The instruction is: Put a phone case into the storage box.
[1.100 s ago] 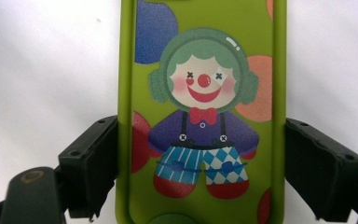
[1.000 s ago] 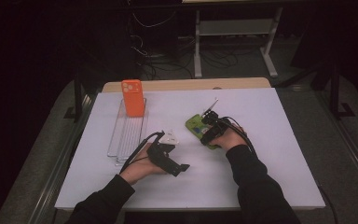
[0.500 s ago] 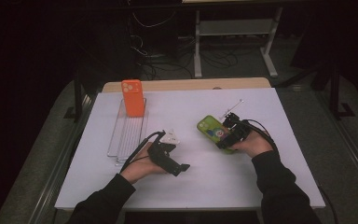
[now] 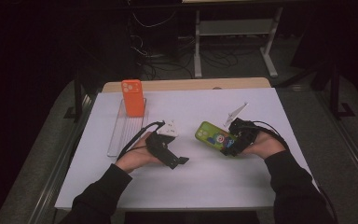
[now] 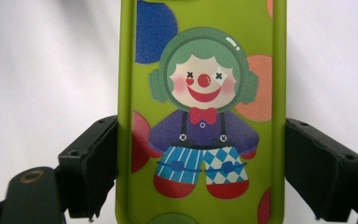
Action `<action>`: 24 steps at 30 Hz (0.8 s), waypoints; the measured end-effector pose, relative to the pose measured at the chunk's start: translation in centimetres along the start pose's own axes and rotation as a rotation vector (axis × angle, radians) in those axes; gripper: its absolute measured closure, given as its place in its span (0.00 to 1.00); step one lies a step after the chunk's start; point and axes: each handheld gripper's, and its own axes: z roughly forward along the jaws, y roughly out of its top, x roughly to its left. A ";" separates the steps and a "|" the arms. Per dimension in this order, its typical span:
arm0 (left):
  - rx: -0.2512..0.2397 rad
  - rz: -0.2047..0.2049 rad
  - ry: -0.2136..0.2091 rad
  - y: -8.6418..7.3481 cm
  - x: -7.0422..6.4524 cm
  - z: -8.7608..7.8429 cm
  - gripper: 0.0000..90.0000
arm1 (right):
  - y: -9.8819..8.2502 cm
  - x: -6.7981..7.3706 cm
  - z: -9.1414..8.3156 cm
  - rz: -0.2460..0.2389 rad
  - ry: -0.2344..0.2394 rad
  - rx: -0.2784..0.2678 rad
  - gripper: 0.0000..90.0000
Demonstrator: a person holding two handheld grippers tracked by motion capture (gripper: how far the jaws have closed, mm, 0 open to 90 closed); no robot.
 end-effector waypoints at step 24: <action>0.033 0.236 -0.204 2.4 0.8 -0.3 0.00 | 2.5 4.7 1.5 -0.303 0.118 0.042 0.17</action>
